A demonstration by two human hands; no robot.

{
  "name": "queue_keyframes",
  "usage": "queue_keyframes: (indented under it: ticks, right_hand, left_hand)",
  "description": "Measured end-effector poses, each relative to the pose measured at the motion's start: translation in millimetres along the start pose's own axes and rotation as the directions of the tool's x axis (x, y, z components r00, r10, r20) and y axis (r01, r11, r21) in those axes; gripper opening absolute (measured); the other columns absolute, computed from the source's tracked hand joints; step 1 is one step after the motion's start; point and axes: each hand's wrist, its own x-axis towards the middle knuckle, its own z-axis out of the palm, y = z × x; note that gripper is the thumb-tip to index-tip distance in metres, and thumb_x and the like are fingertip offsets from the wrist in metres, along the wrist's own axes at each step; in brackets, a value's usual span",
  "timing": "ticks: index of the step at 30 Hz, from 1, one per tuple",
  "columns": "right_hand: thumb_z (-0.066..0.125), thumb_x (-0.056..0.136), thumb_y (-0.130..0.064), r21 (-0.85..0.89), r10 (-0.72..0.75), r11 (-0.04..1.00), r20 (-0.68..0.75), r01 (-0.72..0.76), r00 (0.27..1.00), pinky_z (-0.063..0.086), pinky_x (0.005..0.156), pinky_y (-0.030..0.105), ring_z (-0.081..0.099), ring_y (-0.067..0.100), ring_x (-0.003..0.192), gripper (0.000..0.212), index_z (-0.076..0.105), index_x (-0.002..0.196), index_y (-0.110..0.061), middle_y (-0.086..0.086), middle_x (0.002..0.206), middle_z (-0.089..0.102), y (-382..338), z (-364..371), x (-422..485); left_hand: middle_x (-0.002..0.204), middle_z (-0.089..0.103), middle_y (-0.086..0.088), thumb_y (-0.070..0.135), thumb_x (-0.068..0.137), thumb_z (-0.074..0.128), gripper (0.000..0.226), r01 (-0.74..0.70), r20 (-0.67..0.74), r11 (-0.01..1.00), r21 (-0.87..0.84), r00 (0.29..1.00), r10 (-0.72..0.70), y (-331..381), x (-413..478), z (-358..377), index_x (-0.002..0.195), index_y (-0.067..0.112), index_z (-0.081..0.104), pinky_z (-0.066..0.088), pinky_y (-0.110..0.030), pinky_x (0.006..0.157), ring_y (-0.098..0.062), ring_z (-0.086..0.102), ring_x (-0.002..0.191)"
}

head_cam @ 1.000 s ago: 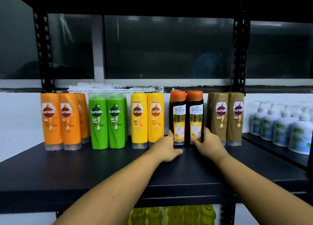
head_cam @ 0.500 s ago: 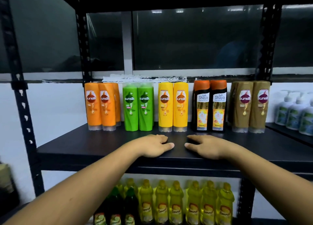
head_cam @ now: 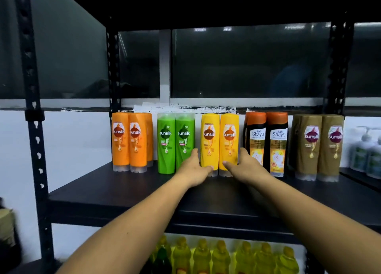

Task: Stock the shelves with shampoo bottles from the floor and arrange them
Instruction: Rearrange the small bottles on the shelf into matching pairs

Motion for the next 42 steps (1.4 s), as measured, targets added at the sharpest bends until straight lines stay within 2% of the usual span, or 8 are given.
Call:
queue_keyframes:
  ticks: [6, 11, 24, 30, 32, 36, 39, 42]
  right_hand:
    - [0.074, 0.085, -0.037, 0.078, 0.032, 0.997, -0.111, -0.023, 0.993, 0.050, 0.099, 0.048, 0.058, 0.034, 0.119, 0.069, 0.033, 0.137, -0.020, 0.008, 0.131, 0.059, 0, 14, 32]
    - [0.076, 0.083, -0.024, 0.111, -0.028, 0.993, -0.141, 0.044, 0.990, 0.047, 0.102, 0.047, 0.056, 0.032, 0.121, 0.089, 0.018, 0.150, -0.026, 0.007, 0.136, 0.056, 25, 31, 40]
    - [0.071, 0.090, -0.020, 0.014, -0.030, 0.999, -0.182, 0.033, 0.983, 0.046, 0.098, 0.043, 0.056, 0.035, 0.123, 0.070, 0.029, 0.146, -0.017, 0.010, 0.136, 0.057, 35, 38, 54]
    - [0.064, 0.090, -0.026, -0.238, -0.172, 0.965, -0.259, 0.110, 0.950, 0.052, 0.086, 0.043, 0.059, 0.032, 0.106, 0.043, 0.050, 0.128, -0.012, 0.011, 0.117, 0.060, 27, 28, 26]
    - [0.060, 0.093, -0.030, -0.303, -0.276, 0.929, -0.190, 0.211, 0.942, 0.053, 0.084, 0.038, 0.062, 0.027, 0.102, 0.027, 0.064, 0.116, -0.016, 0.006, 0.112, 0.066, 19, 25, 15]
    - [0.059, 0.097, -0.040, -0.254, -0.320, 0.898, 0.187, 0.360, 0.929, 0.049, 0.090, 0.026, 0.063, 0.012, 0.107, 0.025, 0.071, 0.114, -0.026, -0.006, 0.113, 0.072, 5, 31, -2]
    - [0.057, 0.097, -0.046, -0.226, -0.258, 0.914, 0.315, 0.337, 0.913, 0.043, 0.102, 0.025, 0.058, 0.013, 0.120, 0.038, 0.063, 0.129, -0.026, -0.003, 0.130, 0.066, -8, 42, -12]
    - [0.045, 0.099, -0.058, -0.324, -0.171, 0.882, 0.458, 0.343, 0.873, 0.027, 0.115, 0.028, 0.036, 0.017, 0.144, 0.060, 0.042, 0.150, -0.028, -0.004, 0.157, 0.040, -26, 50, -22]
  left_hand:
    - [0.135, 0.062, 0.000, 0.022, 0.087, 0.079, 0.069, -0.046, -0.022, 0.989, -0.141, 0.999, 0.044, -4, 46, 13, 0.139, 0.027, 0.033, 0.052, -0.043, 0.102, -0.019, 0.063, 0.115]
    - [0.133, 0.058, 0.006, 0.012, 0.090, 0.074, 0.081, -0.089, -0.026, 0.981, -0.171, 0.996, 0.085, -21, 67, 22, 0.149, 0.034, 0.023, 0.048, -0.033, 0.093, -0.018, 0.059, 0.116]
    - [0.134, 0.060, -0.005, 0.018, 0.091, 0.074, 0.074, -0.096, -0.118, 0.995, -0.030, 0.989, 0.092, -29, 77, 33, 0.147, 0.023, 0.027, 0.050, -0.039, 0.098, -0.028, 0.060, 0.119]
    - [0.143, 0.055, -0.014, 0.031, 0.096, 0.065, 0.100, -0.093, 0.091, 0.974, 0.205, 0.993, 0.076, -30, 41, 26, 0.162, 0.016, -0.009, 0.045, -0.035, 0.106, -0.032, 0.056, 0.127]
    - [0.147, 0.052, -0.016, 0.028, 0.098, 0.060, 0.088, -0.126, 0.163, 0.955, 0.270, 0.983, 0.084, -32, 28, 14, 0.163, 0.015, 0.003, 0.043, -0.034, 0.109, -0.034, 0.051, 0.133]
    - [0.161, 0.039, -0.003, 0.037, 0.102, 0.056, 0.063, -0.150, 0.250, 0.922, 0.357, 0.966, 0.060, -43, 2, -14, 0.158, 0.017, 0.034, 0.033, -0.030, 0.119, -0.023, 0.038, 0.147]
    - [0.161, 0.040, 0.000, 0.049, 0.101, 0.054, 0.063, -0.133, 0.274, 0.906, 0.402, 0.961, 0.019, -59, -15, -37, 0.156, 0.023, 0.040, 0.032, -0.031, 0.119, -0.021, 0.039, 0.146]
    - [0.161, 0.040, 0.001, 0.058, 0.099, 0.051, 0.064, -0.130, 0.284, 0.884, 0.450, 0.959, -0.004, -71, -30, -63, 0.154, 0.027, 0.042, 0.031, -0.034, 0.121, -0.021, 0.038, 0.147]
